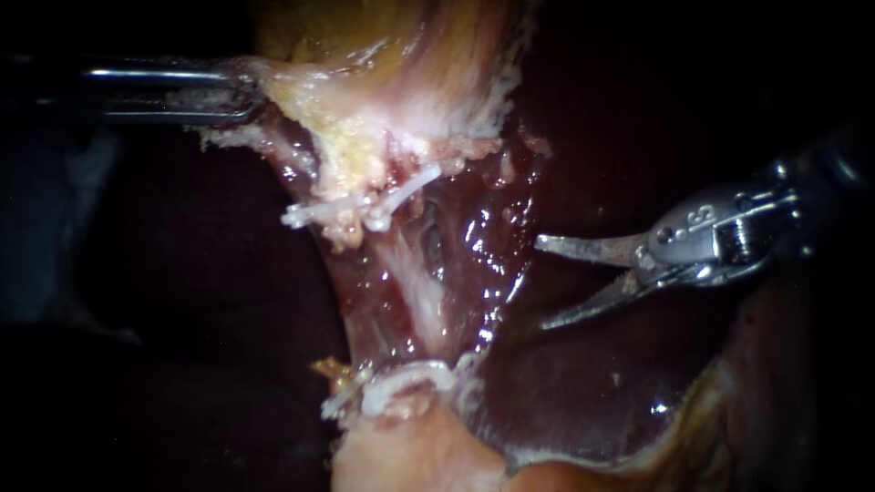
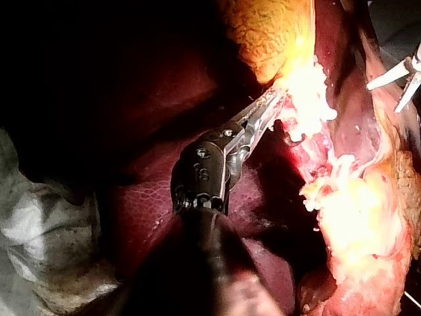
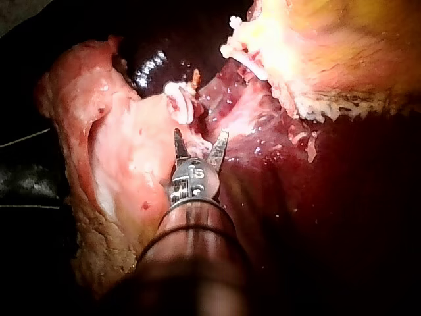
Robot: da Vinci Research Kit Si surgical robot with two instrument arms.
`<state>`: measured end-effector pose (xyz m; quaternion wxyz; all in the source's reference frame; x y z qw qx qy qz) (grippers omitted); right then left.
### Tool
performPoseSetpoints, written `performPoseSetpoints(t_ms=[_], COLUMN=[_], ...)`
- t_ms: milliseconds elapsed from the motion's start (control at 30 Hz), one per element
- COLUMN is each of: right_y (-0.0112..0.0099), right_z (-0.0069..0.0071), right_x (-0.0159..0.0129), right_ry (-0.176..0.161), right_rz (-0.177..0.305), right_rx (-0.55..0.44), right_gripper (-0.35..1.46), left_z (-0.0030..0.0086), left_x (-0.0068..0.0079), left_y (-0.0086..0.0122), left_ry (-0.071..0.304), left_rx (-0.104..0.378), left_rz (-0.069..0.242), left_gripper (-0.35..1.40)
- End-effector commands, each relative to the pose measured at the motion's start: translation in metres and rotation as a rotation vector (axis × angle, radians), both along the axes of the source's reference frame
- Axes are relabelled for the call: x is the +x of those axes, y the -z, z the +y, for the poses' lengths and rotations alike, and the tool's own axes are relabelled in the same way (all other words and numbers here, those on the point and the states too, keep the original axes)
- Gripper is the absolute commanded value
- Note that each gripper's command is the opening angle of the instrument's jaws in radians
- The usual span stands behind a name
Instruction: Go back from the cut right tube
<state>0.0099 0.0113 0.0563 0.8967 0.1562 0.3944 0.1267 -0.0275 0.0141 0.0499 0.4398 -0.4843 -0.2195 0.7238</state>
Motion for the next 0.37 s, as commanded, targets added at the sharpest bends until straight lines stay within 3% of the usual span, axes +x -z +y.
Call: performPoseSetpoints(t_ms=[33, 367], right_y=[0.0000, 0.0000], right_z=[0.0000, 0.0000], right_x=[0.0000, 0.0002], right_ry=[0.000, 0.007], right_rz=[0.000, 0.006], right_rx=[0.000, 0.008], right_gripper=[1.45, 1.45], left_z=[-0.0001, -0.0001], left_x=[-0.0001, 0.0000], left_y=[-0.0002, 0.0000], left_ry=[-0.004, -0.006], left_rx=[0.000, 0.001], left_rz=[0.003, 0.001], left_gripper=[-0.35, -0.35])
